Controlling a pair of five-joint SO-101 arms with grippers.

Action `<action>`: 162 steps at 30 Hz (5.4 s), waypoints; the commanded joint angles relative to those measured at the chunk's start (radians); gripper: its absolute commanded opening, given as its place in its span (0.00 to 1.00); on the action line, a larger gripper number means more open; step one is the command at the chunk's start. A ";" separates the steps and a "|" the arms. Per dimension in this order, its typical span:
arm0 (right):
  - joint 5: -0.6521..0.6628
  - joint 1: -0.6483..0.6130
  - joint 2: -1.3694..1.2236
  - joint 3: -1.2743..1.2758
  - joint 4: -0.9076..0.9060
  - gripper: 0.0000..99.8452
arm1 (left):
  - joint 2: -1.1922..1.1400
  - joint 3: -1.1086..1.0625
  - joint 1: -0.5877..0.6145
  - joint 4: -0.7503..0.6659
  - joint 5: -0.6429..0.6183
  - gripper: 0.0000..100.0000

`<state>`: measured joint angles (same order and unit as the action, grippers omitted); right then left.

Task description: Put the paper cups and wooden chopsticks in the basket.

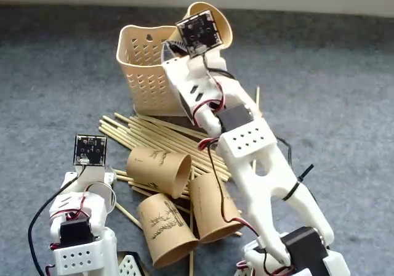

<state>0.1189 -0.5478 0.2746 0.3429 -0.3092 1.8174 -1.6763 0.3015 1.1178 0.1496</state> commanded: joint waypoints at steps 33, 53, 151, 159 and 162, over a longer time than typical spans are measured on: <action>-0.040 -0.036 0.058 -0.005 -0.147 0.01 | 0.005 -0.019 0.012 -0.014 0.008 0.14; -0.041 0.039 -0.094 -0.002 -0.087 0.01 | 0.005 -0.019 0.012 -0.014 0.008 0.14; 0.049 0.305 1.164 0.659 -0.814 0.01 | 0.005 -0.019 0.012 -0.014 0.008 0.14; -0.051 0.305 1.221 0.805 -0.713 0.01 | 0.005 -0.019 0.012 -0.014 0.008 0.14; -0.068 0.305 1.219 0.832 -0.700 0.04 | 0.005 -0.019 0.012 -0.014 0.008 0.14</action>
<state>0.0760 -0.2547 1.4883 1.1699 -1.0487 1.8174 -1.6763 0.3015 1.1178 0.1496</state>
